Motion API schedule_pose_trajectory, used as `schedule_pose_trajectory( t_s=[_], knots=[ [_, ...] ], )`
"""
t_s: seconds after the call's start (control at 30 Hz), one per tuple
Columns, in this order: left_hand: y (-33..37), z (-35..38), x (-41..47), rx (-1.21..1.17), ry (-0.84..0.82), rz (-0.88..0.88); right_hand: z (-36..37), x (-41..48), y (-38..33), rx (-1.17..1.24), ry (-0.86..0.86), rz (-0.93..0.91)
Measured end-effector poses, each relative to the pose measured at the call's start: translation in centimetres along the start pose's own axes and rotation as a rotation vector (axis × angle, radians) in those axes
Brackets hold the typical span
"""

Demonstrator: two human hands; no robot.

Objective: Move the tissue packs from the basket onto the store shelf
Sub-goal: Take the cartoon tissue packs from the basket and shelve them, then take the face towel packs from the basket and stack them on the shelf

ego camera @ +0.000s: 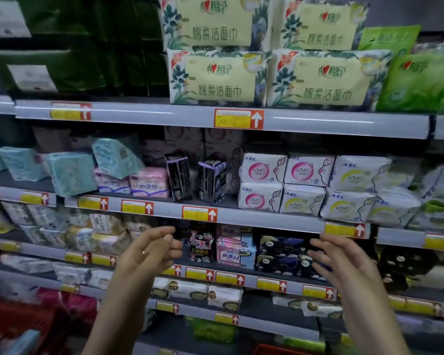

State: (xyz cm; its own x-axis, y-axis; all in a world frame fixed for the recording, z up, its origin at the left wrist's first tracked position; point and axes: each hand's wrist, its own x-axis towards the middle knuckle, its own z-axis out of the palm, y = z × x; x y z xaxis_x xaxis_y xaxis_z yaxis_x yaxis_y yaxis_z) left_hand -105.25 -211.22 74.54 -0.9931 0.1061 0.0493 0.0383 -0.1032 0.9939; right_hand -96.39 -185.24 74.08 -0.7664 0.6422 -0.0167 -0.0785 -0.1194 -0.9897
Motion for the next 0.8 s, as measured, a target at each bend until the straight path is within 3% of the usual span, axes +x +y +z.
schedule_pose_trajectory(
  t_s=[0.1,0.43,0.6,0.8],
  knots=[
    [-2.1,-0.3,1.5,0.034,-0.024,-0.019,1.1,2.0,2.4,-0.044,-0.012,0.066],
    [-15.8,-4.0,4.4,0.018,0.206,-0.278,4.9,6.6,16.9,-0.242,-0.134,0.312],
    [-25.5,-5.5,5.5,0.016,0.271,-0.38,6.6,7.3,26.9,-0.347,-0.207,0.36],
    [-37.8,-7.1,4.7,0.071,0.218,-0.455,7.3,7.0,40.0,-0.397,-0.275,0.327]
  ],
)
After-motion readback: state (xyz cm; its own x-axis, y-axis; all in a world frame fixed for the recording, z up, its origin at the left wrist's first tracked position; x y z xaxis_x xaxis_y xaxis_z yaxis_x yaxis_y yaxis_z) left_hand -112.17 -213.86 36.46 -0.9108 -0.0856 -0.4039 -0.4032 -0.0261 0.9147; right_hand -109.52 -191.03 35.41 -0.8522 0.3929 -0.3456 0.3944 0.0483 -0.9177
